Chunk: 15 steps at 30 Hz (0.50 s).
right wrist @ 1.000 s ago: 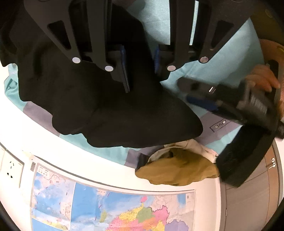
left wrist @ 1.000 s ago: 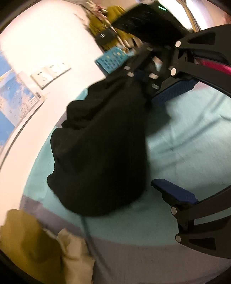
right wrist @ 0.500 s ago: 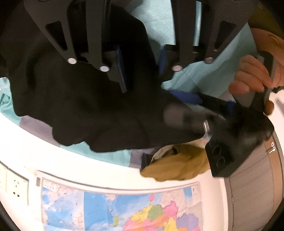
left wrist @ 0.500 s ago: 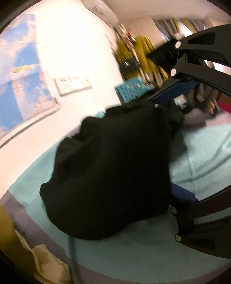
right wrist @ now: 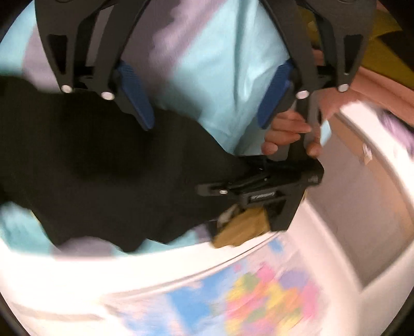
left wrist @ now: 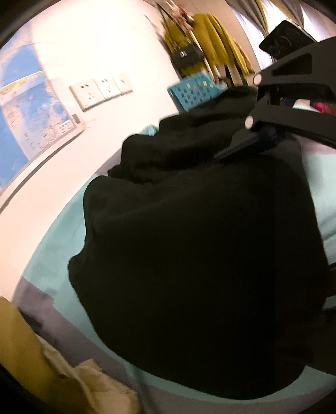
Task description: Fold large clothes
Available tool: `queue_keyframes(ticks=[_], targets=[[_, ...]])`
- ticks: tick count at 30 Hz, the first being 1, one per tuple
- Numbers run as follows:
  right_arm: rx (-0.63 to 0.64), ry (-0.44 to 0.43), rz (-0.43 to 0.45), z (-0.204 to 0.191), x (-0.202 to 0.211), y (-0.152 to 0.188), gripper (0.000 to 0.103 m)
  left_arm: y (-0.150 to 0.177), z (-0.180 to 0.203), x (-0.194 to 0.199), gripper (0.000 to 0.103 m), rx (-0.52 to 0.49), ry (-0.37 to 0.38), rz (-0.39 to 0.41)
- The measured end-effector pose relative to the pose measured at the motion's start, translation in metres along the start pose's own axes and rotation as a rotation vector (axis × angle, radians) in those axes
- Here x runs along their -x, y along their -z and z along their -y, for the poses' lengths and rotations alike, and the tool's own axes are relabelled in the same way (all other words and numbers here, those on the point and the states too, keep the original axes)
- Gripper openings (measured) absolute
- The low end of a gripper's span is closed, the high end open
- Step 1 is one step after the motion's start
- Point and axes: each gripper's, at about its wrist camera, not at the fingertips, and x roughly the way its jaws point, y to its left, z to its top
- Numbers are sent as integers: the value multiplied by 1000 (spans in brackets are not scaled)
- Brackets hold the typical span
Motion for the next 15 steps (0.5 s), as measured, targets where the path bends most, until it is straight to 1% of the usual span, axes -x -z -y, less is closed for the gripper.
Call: queue_keyframes(ticks=[1,2,4,5,6,7,8,10,12,15], targets=[[-60,13,6,11,11,7,86,1,1,0,53,-25,-24,2],[-157,40,18,30,26,18,87,2,3,-1,52,-49,-47,4],[-267,78,47,52,43,30,89,3,4,-1,49,-89,-82,4],[-332,93,77,65,53,36,89,3,6,-1,49,-107,-98,0],[-417,116,121,79,64,42,90,3,7,-1,49,-118,-111,-3],[-474,132,153,88,71,46,92,3,6,-1,49,-126,-122,-6],[-510,146,178,94,74,47,92,3,8,-1,49,-136,-135,-6],[-531,164,235,100,76,44,93,3,10,-1,52,-158,-159,-6],[-555,199,260,104,73,40,93,3,14,-4,53,-186,-182,-6],[-559,258,282,105,64,30,97,2,17,-6,60,-200,-179,-12]])
